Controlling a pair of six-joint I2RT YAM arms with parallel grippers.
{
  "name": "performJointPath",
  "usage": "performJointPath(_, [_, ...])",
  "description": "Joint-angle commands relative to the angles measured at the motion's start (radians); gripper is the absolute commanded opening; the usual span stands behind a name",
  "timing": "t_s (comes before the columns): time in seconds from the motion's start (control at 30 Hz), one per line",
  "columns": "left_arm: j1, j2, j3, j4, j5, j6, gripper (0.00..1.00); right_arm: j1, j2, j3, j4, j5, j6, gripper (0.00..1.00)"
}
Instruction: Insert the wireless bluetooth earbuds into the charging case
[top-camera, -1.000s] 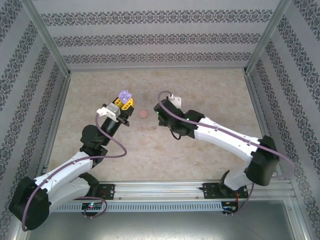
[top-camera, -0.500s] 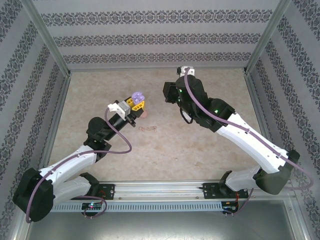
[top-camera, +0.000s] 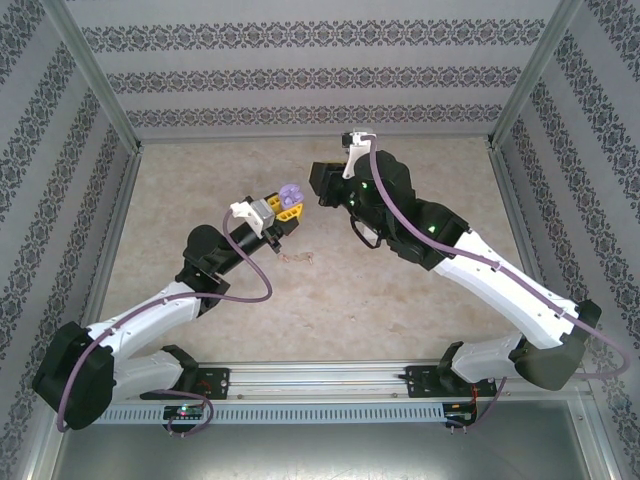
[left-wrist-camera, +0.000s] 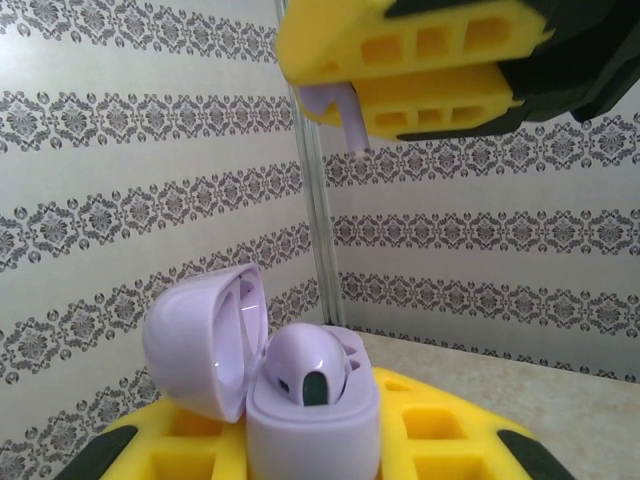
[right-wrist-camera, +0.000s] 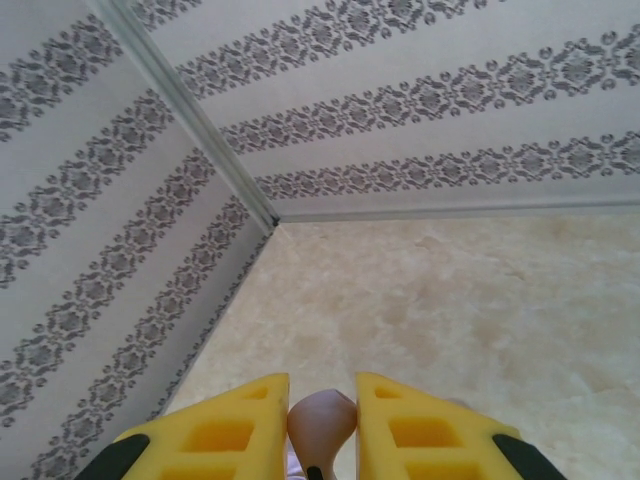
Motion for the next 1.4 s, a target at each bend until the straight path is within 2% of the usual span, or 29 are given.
performJointPath(0.0, [-0.010,0.001,0.029,0.019,0.001,0.022,0.00,0.025,0.010,-0.016,0.058,-0.018,-0.020,0.22])
performJointPath(0.33, [-0.011,-0.003,0.032,0.028,-0.022,0.023,0.00,0.066,0.047,-0.029,0.084,-0.024,0.001,0.22])
performJointPath(1.03, [-0.012,-0.022,0.026,0.035,-0.039,0.020,0.00,0.075,0.070,-0.088,0.116,-0.029,0.047,0.21])
performJointPath(1.37, [-0.012,-0.031,0.025,0.036,-0.038,0.016,0.00,0.073,0.063,-0.107,0.116,0.026,0.034,0.20])
